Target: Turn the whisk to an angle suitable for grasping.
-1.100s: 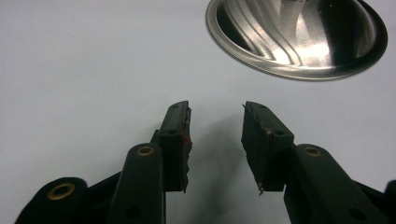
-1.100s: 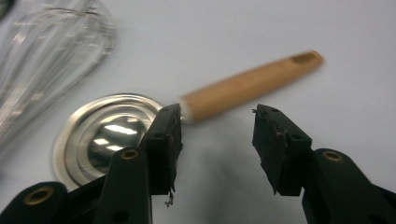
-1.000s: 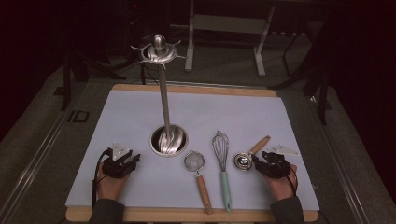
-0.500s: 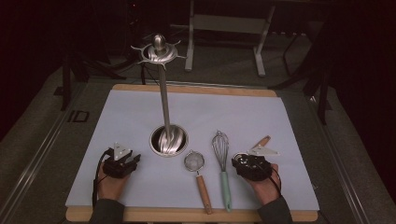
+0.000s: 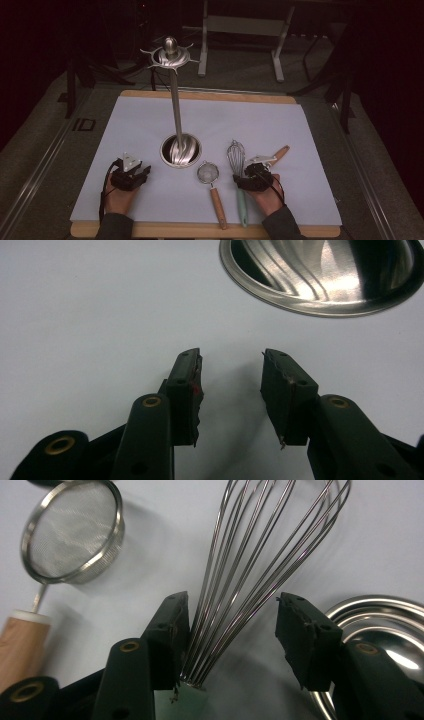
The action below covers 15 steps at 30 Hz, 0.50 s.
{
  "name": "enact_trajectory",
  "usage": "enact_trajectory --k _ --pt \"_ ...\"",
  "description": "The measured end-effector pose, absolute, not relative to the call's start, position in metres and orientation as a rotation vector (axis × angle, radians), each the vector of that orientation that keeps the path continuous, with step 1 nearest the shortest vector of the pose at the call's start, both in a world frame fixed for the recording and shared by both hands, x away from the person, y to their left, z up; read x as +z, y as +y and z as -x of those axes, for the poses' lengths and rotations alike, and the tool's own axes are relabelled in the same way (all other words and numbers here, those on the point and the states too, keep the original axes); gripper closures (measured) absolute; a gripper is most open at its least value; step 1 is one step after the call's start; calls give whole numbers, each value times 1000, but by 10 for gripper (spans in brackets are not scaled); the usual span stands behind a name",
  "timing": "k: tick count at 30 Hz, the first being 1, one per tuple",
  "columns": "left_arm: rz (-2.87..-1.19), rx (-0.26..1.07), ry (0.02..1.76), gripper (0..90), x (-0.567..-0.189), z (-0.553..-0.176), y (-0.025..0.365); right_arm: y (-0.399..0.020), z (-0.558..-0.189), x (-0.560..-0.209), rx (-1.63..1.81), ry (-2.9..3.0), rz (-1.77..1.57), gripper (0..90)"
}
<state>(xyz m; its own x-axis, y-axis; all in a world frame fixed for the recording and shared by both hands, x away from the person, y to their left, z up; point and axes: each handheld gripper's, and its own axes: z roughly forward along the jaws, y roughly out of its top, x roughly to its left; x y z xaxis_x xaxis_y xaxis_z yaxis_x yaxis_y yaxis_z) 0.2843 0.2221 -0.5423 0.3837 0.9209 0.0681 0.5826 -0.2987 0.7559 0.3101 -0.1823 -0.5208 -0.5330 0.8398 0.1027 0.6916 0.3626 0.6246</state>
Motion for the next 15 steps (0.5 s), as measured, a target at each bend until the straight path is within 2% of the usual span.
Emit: enact_trajectory --k 3,10,15 --pt "-1997 672 1288 601 -542 -284 222 -180 -312 -521 908 2396 -1374 509" --pt "-1997 672 1289 600 -542 -284 222 -181 -314 -520 895 2373 -1396 641" --pt "-1997 672 1288 600 -542 -284 222 -183 -314 -520 898 2378 -1391 664"
